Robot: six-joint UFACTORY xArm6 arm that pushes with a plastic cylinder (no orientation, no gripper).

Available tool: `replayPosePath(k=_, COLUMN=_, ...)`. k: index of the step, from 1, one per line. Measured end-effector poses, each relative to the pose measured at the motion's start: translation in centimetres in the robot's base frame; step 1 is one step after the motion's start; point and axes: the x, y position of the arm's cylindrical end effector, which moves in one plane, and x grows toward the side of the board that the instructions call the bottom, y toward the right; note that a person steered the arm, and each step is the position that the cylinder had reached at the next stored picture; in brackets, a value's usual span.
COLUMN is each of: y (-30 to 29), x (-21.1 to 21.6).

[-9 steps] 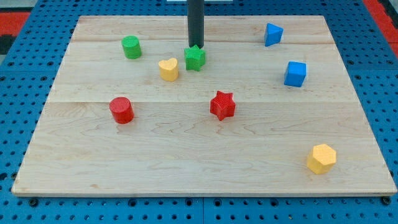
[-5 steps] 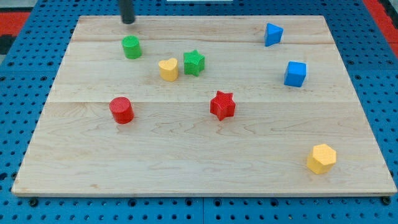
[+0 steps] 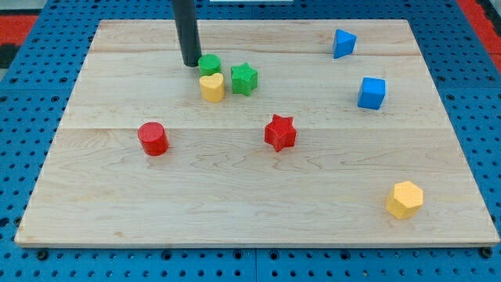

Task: Move the green circle above to the yellow heart

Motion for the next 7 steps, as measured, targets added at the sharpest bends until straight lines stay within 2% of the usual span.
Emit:
replayPosePath(k=1, y=-0.3, x=1.5)
replayPosePath(k=2, y=-4.5, x=-1.8)
replayPosePath(k=3, y=-13.2, x=-0.8)
replayPosePath(k=4, y=-12.1, x=4.4)
replayPosePath(k=5, y=-17.3, x=10.4)
replayPosePath(k=6, y=-14.5, x=18.4)
replayPosePath(k=7, y=-11.3, x=23.1)
